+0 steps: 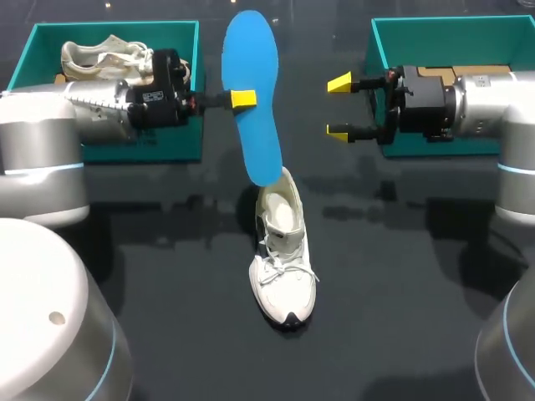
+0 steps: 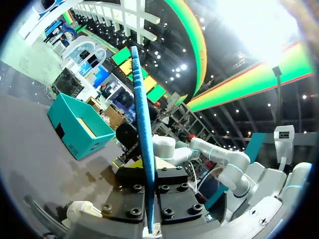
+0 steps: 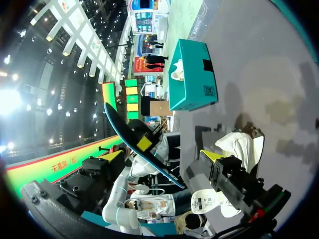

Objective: Take the shoe out of the shoebox, open the shoe tongue, remove and reinsert the insole, then place the shoe into the shoebox

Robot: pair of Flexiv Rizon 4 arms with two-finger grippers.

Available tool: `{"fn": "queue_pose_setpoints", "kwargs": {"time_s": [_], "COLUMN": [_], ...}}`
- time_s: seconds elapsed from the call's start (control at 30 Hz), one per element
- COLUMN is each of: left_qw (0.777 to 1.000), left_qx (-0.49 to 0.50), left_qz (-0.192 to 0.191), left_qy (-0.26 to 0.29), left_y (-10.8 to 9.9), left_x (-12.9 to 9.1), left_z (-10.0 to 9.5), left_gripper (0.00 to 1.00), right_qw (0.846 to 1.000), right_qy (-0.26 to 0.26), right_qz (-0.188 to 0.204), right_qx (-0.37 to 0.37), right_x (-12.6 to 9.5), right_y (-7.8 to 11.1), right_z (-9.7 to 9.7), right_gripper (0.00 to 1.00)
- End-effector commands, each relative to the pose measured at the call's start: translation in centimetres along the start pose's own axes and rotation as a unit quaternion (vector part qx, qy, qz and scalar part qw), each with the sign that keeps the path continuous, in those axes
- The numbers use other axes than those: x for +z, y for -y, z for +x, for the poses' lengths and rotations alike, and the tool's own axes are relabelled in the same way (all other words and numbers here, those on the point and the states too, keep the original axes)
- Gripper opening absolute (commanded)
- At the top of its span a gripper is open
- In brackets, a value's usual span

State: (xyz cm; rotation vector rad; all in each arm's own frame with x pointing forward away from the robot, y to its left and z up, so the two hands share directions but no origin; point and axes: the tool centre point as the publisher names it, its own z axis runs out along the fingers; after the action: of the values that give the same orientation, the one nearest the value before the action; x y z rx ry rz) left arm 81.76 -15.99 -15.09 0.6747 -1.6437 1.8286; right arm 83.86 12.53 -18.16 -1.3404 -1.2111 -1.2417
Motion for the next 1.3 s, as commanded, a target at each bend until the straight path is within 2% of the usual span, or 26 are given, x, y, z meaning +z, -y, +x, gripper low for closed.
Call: {"fn": "queue_pose_setpoints", "kwargs": {"time_s": [0.03, 0.27, 0.37, 0.53, 0.83, 1.1, 1.3], "left_qw": [1.000, 1.000, 0.997, 0.990, 0.968, 0.963, 0.952], "left_qx": [0.000, 0.000, -0.070, -0.134, -0.248, -0.265, -0.304], "left_qz": [-0.004, -0.004, 0.010, 0.019, 0.026, 0.025, 0.026], "left_qy": [-0.002, -0.002, -0.027, -0.033, -0.002, 0.036, 0.041], "left_y": [0.3, 0.3, 1.7, 3.0, 2.4, 1.4, 0.6], "left_x": [0.0, 0.0, -0.3, -0.8, -0.6, 0.0, 0.3], "left_z": [-0.2, -0.2, 0.9, 2.0, 1.4, 1.1, 0.3], "left_gripper": [0.00, 0.00, 0.00, 0.00, 0.00, 0.00, 0.00], "right_qw": [1.000, 1.000, 1.000, 1.000, 1.000, 1.000, 1.000], "right_qy": [0.001, 0.001, 0.001, 0.001, 0.001, 0.001, 0.001], "right_qz": [0.000, 0.000, 0.000, 0.000, 0.000, 0.000, 0.000], "right_qx": [0.000, 0.000, 0.000, 0.000, 0.000, 0.000, 0.000], "right_x": [0.0, 0.0, 0.0, 0.0, 0.0, 0.0, 0.0], "right_y": [0.0, 0.0, 0.0, 0.0, 0.0, 0.0, 0.0], "right_z": [0.0, 0.0, 0.0, 0.0, 0.0, 0.0, 0.0], "right_gripper": [1.00, 1.00, 1.00, 1.00, 1.00, 1.00, 1.00]}}
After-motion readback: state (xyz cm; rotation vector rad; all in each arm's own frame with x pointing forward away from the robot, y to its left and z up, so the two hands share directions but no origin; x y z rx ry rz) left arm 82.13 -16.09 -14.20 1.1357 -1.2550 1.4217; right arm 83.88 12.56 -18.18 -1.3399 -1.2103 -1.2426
